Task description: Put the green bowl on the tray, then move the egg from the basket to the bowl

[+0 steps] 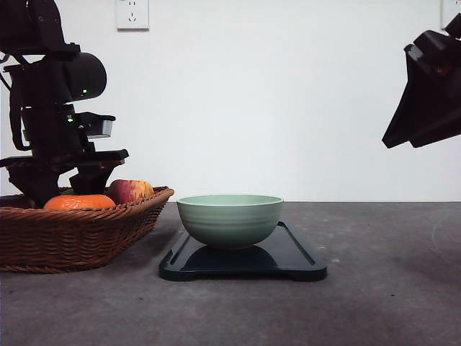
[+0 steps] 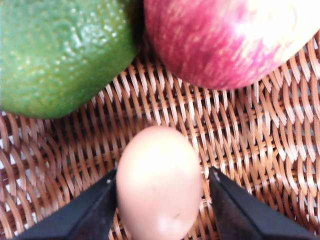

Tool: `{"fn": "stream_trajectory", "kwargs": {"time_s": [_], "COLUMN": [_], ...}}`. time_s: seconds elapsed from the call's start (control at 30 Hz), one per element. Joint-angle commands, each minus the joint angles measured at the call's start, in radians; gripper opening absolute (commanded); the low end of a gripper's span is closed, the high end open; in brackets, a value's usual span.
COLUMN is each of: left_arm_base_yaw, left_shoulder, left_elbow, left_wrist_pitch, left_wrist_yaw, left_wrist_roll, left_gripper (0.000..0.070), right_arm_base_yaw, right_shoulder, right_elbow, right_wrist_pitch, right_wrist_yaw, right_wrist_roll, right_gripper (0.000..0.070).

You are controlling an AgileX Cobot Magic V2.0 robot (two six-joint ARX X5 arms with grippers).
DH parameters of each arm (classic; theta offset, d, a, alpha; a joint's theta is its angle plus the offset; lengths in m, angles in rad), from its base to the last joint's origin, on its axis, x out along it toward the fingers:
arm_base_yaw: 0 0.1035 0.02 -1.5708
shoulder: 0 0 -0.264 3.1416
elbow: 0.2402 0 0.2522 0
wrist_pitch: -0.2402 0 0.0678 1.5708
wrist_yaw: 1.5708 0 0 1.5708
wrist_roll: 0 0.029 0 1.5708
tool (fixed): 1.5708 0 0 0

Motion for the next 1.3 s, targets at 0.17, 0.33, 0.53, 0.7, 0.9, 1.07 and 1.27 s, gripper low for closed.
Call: {"fn": "stream_trajectory", "kwargs": {"time_s": [0.17,0.33,0.53,0.7,0.9,1.07,1.27], "left_arm_base_yaw": [-0.002,0.001,0.014,0.017,-0.002,-0.048,-0.158], "left_shoulder": [0.021,0.018,-0.028,-0.107,-0.192,-0.212,-0.205], "left_elbow": [0.023,0.038,0.073,0.074,0.075,0.075,0.075], "left_wrist_pitch": [0.004,-0.006,-0.057,-0.101,-0.099,-0.029,0.135], "left_wrist_yaw": [-0.003,-0.003,-0.003,0.0,0.122,0.326,0.364], "left_wrist_roll": [0.012,0.013,0.023,0.021,0.008,-0.053,-0.054], "left_gripper": [0.0222,0.0223,0.0223,0.0223,0.0223,0.0223,0.0223], "right_arm_base_yaw": [0.004,0.004,0.004,0.004,0.004,0.004,0.004], "right_shoulder": [0.008,0.008,0.008,0.008,0.008,0.008,0.008], "right_elbow": [0.005,0.005,0.005,0.005,0.005,0.005,0.005], "right_wrist_pitch": [0.002,-0.002,-0.003,-0.002,-0.001,0.003,0.006], "right_wrist_yaw": [0.005,0.005,0.005,0.005,0.024,0.023,0.023], "right_wrist_roll": [-0.009,-0.009,-0.009,-0.009,-0.009,-0.009,-0.009], "right_gripper": [0.0274,0.0274,0.0274,0.0274,0.0274,0.0274,0.0274]}}
